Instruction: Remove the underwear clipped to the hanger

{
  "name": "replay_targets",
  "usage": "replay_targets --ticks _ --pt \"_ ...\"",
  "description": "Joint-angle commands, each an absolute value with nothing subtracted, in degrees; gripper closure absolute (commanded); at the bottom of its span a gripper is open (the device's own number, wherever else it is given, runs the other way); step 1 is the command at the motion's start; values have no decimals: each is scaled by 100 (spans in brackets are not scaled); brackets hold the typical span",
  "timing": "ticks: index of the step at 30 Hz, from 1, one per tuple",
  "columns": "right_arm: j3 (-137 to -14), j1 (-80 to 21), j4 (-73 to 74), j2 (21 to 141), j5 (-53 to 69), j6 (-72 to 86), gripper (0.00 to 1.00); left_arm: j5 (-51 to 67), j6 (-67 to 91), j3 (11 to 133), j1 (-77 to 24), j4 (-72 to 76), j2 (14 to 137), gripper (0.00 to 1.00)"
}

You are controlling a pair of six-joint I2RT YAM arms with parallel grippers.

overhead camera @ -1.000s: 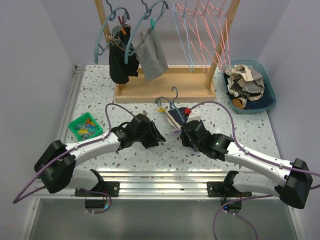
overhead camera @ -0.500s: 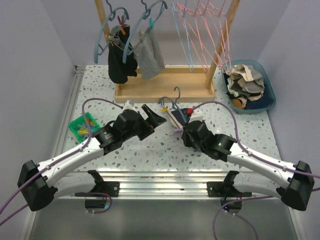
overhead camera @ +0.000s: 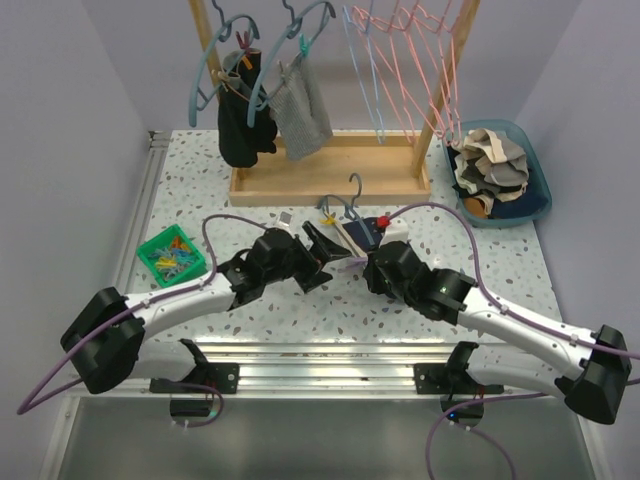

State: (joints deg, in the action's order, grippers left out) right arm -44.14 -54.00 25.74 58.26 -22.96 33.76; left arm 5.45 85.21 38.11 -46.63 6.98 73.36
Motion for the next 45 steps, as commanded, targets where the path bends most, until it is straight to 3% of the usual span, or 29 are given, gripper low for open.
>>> replay_targets --ticks 1,9,15,24,27,29,30,32,45 --pt "-4439 -5388 2426 5599 -2355 3516 100 887 8894 3902 -4623 1695 7575 0" --pt "-4421 -5396 2417 5520 -2373 3533 100 1398 9149 4184 -4632 1722 8235 0" --pt "-4403 -5388 2400 5511 -2373 3524 100 1345 9404 4157 -4632 2039 8279 17" --pt "-4359 -5388 2355 5484 -2382 3542 100 1406 9519 4359 -4632 2180 8525 51" --pt "-4359 -5388 2364 5484 -2391 3542 100 1380 9510 4342 -4632 2127 8490 73" --pt "-4359 -5388 2364 5467 -2399 3542 100 1371 9483 4333 -4632 2066 8446 82" --pt "-4351 -5388 2364 5458 -2417 3542 100 1336 9475 4316 -4632 2013 8420 92" --pt "-4342 -5388 2373 5458 -2417 3533 100 1310 9466 4263 -4632 1986 8350 100" --pt "-4210 -5388 2803 5370 -2619 3595 100 1115 8843 4140 -4115 881 7261 100"
